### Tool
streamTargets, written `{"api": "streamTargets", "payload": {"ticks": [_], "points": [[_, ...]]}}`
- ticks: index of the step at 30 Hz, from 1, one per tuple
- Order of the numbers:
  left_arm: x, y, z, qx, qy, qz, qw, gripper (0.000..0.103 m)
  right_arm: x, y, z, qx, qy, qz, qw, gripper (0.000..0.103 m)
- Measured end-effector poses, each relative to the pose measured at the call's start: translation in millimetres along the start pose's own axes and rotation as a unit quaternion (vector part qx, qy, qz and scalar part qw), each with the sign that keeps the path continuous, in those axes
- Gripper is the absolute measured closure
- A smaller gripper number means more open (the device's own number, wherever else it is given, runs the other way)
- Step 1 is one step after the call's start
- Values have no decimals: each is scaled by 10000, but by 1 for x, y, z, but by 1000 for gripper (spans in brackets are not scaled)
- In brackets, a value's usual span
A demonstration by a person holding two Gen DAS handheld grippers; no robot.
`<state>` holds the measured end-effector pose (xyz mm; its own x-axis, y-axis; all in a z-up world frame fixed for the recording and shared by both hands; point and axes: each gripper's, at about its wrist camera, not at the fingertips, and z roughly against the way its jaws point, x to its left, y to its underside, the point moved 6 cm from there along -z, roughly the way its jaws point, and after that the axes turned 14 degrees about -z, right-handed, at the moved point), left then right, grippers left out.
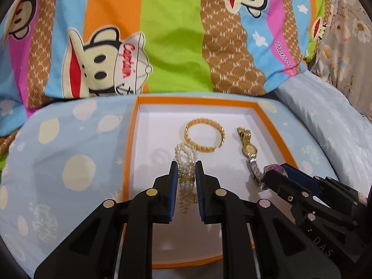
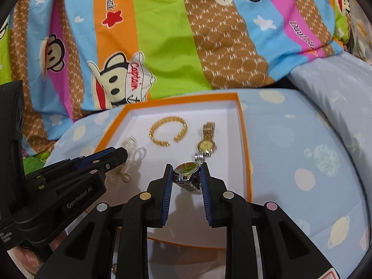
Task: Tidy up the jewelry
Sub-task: 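Open both grippers to drop the items in the box and withdraw, then move the right gripper toward the silver ring on the bedspread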
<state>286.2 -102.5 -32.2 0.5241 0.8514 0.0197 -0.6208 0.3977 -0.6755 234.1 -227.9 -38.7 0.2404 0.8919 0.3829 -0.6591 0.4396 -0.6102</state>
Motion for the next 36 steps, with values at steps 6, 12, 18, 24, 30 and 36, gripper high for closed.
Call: {"api": "streamTargets", "payload": {"ticks": [6, 12, 18, 24, 30, 36], "points": [[6, 4, -1, -59, -84, 88, 9999, 55, -2, 5, -3, 39, 37, 0, 10000, 80], [16, 0, 25, -406, -224, 242, 9986, 42, -6, 1, 21, -217, -23, -82, 9997, 76], [35, 21, 66, -586, -365, 469, 9965, 42, -18, 17, 69, -500, -48, -178, 9986, 66], [44, 72, 99, -472, -611, 514, 9957, 41, -38, 63, 102, -476, 173, -194, 9985, 65], [31, 122, 115, -213, -492, 609, 9967, 41, -47, 109, 115, -250, 302, -247, 9989, 65], [12, 146, 127, -144, -473, 530, 9974, 39, -48, 138, 122, -145, 373, -202, 9990, 65]]}}
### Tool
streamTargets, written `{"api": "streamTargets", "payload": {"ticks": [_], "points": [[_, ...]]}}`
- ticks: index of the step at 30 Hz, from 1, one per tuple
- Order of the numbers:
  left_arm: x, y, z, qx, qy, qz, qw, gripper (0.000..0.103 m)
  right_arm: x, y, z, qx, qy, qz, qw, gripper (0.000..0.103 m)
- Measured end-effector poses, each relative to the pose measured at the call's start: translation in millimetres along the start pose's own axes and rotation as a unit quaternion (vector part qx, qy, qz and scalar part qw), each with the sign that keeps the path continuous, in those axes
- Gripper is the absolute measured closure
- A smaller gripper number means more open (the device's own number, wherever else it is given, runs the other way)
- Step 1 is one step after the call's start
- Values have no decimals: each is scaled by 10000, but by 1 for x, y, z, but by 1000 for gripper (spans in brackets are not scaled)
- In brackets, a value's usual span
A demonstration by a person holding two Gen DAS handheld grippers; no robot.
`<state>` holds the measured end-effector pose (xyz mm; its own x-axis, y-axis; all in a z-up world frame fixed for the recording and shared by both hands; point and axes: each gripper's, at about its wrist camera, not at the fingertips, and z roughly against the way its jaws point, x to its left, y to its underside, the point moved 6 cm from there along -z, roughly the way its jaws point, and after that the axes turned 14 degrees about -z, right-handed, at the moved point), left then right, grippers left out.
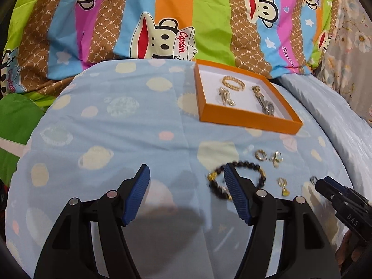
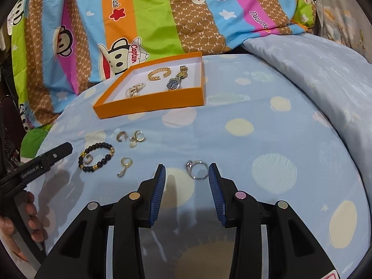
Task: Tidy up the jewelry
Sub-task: 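Move the right gripper toward the silver ring on the bedspread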
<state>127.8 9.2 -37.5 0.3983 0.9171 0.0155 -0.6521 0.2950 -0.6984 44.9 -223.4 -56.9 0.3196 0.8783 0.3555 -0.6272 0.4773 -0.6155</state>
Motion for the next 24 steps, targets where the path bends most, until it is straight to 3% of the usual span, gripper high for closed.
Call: {"api": "streamTargets", "payload": {"ticks": [11, 24], "points": [[-19, 12, 2, 99, 88, -146, 9998, 36, 5, 8, 4, -16, 67, 122, 9999, 65], [-15, 14, -3, 188, 136, -8, 9997, 35, 0, 8, -1, 103, 62, -48, 9999, 65]]}}
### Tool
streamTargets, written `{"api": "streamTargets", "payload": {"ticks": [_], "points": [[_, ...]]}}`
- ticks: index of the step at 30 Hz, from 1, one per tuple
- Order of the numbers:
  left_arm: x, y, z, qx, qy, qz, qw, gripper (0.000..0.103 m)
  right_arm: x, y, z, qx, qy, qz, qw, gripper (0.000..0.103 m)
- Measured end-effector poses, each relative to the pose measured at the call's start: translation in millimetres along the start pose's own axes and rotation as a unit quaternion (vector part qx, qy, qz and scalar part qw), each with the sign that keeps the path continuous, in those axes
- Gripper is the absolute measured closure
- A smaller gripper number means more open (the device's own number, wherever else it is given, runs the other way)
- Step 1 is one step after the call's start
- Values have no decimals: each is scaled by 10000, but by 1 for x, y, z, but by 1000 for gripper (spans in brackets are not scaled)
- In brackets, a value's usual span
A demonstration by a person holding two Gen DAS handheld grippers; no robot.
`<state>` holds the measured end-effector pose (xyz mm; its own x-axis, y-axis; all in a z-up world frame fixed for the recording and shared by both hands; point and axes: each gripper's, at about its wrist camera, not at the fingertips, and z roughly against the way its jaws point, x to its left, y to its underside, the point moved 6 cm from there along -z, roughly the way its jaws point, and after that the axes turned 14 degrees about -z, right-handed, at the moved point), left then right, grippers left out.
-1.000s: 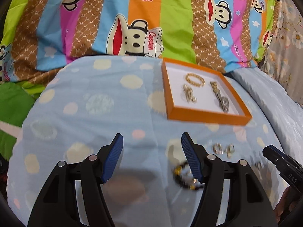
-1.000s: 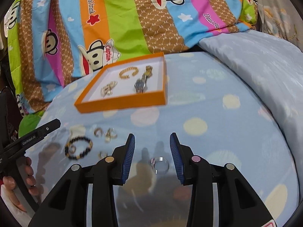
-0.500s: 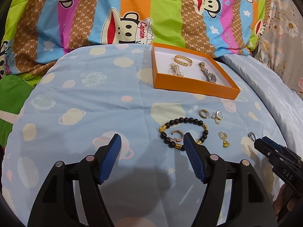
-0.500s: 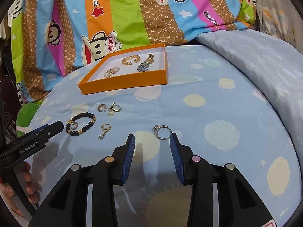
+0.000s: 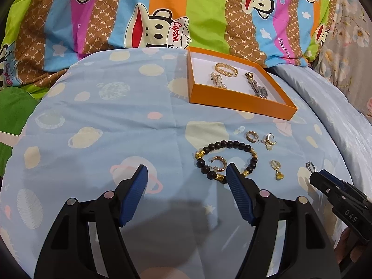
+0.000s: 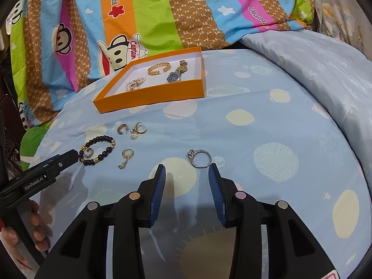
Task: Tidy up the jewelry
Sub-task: 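Move the right gripper toward the silver ring on the bedspread, then grasp the silver ring with the right gripper while the left gripper reaches the black bead bracelet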
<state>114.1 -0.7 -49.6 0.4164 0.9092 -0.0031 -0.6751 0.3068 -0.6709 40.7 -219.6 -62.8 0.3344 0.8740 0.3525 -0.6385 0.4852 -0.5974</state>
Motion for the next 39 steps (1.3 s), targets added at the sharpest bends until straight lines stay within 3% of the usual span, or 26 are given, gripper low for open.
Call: {"api": "streamTargets", "payload": {"ticks": [22, 25, 31, 39], "points": [[-3, 0, -1, -11, 46, -44, 10000, 35, 1, -12, -17, 136, 40, -137, 9998, 64], [-5, 0, -1, -24, 58, -63, 10000, 35, 1, -13, -18, 143, 38, -140, 9998, 68], [-8, 0, -1, -5, 78, -145, 9999, 35, 1, -12, -19, 182, 24, -115, 9998, 84], [-13, -4, -10, 114, 190, -121, 9997, 35, 1, -12, -20, 176, -1, -135, 9998, 85]]}}
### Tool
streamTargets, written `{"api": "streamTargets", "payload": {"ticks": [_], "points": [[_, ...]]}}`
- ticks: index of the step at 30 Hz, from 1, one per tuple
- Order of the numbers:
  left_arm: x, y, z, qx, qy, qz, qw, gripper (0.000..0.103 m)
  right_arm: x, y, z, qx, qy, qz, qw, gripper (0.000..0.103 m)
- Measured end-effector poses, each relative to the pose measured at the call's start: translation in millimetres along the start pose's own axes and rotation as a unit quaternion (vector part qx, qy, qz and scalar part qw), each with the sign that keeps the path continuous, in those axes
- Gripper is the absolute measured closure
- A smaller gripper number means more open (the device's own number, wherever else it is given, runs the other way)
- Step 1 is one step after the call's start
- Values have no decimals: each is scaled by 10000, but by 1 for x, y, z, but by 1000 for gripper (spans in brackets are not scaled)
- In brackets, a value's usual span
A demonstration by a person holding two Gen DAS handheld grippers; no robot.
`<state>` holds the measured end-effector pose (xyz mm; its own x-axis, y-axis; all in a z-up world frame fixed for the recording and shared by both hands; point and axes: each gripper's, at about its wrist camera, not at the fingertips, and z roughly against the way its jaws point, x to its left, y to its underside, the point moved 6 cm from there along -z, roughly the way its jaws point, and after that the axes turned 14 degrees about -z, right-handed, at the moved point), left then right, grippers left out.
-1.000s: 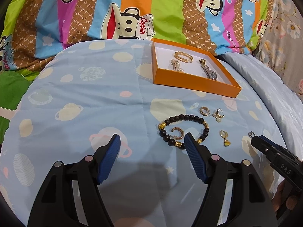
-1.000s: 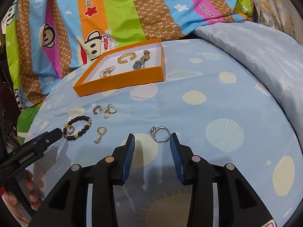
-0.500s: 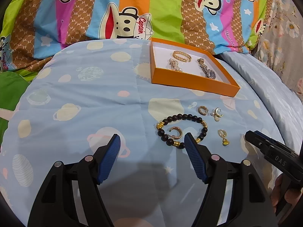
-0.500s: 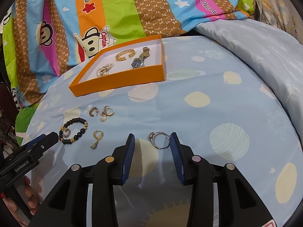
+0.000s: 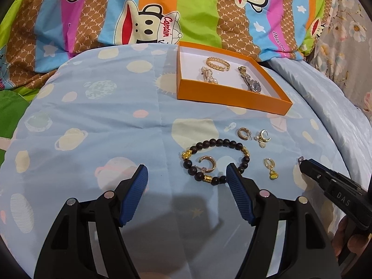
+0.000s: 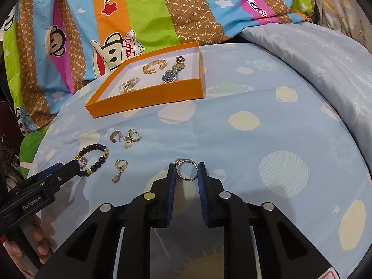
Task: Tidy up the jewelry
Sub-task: 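Grasp the silver ring with the right gripper while the left gripper reaches the black bead bracelet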
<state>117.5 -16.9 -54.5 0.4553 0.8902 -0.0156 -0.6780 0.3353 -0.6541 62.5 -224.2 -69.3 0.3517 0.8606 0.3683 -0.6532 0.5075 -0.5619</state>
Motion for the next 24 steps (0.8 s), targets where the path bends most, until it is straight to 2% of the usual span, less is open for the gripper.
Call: {"api": "streamTargets", "payload": {"ticks": [2, 3, 4, 5, 15, 18, 19, 20, 22, 24], "points": [[-4, -2, -2, 13, 21, -54, 10000, 35, 0, 0, 1, -10, -10, -4, 10000, 87], [-6, -3, -3, 16, 27, -99, 9999, 35, 1, 0, 1, -15, -47, 1, 10000, 90], [-9, -4, -3, 19, 25, -148, 9999, 35, 1, 0, 2, -6, -74, 14, 10000, 99], [-12, -5, -4, 26, 42, -205, 9998, 35, 2, 1, 1, 8, -50, 29, 10000, 102], [-13, -11, -12, 65, 93, -157, 9998, 29, 4, 1, 0, 33, -3, 97, 9999, 99], [-12, -16, -15, 46, 135, -105, 9998, 24, 3, 0, 4, -69, 1, 80, 9999, 95], [-12, -17, -17, 47, 158, -103, 9998, 22, 3, 0, 6, -116, 2, 70, 9999, 90], [-13, -18, -19, 63, 181, -127, 9997, 17, 2, -1, 7, -155, 16, 61, 9999, 80], [-18, -21, -22, 90, 166, -246, 9995, 14, 1, -2, 9, -204, 43, 45, 9998, 68], [-23, -23, -27, 156, 149, -371, 9991, 14, 0, -2, 8, -189, 44, 49, 9998, 68]]}}
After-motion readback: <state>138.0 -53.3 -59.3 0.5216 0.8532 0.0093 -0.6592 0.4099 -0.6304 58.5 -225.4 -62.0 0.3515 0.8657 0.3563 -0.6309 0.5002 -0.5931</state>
